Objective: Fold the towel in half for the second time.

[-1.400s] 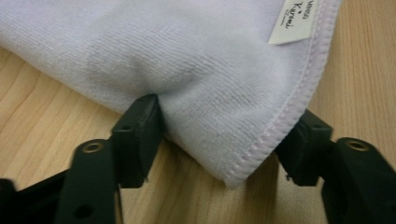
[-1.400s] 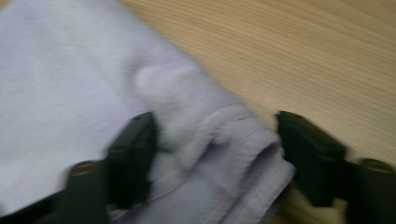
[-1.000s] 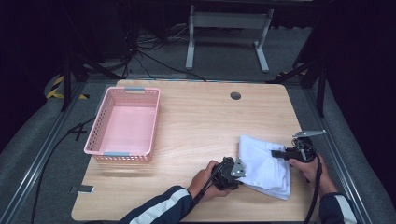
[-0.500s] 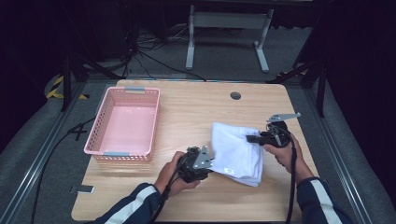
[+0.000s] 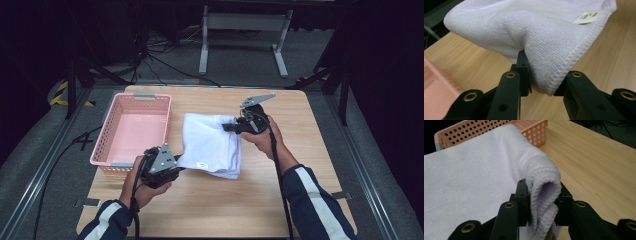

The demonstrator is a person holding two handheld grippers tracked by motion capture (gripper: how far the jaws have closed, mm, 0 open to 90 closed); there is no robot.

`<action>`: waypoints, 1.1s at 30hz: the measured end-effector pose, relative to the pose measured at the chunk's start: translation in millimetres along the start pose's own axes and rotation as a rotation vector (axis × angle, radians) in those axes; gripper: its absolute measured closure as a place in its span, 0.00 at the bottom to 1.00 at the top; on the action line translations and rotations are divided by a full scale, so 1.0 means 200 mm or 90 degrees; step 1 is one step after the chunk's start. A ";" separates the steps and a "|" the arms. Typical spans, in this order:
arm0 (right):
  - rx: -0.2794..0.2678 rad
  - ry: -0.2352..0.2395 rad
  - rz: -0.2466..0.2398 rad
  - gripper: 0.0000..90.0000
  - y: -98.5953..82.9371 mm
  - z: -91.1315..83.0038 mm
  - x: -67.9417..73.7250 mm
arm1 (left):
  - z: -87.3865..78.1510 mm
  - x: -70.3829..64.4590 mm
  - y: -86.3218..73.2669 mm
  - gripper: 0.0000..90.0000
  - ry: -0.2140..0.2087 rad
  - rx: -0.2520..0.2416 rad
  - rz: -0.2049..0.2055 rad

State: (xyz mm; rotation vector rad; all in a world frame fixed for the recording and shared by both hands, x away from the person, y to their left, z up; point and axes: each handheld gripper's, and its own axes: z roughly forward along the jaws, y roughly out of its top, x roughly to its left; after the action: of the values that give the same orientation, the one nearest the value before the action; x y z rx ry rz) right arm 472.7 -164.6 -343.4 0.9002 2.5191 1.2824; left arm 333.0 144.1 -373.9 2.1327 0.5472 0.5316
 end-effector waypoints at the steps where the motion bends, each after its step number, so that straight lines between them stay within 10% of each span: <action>1: 0.001 0.004 -0.005 0.78 0.02 0.03 0.01 | -0.02 0.01 -0.01 0.82 0.013 -0.003 -0.007; 33: -0.024 0.073 -0.049 0.78 0.46 0.62 0.35 | -0.38 0.36 -0.41 0.82 0.204 -0.021 -0.154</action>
State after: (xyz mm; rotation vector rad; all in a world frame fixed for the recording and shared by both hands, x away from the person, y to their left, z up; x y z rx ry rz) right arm 507.3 1.3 -339.6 0.7348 2.5788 1.3893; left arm 333.7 275.6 -385.8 1.9251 0.9538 0.7425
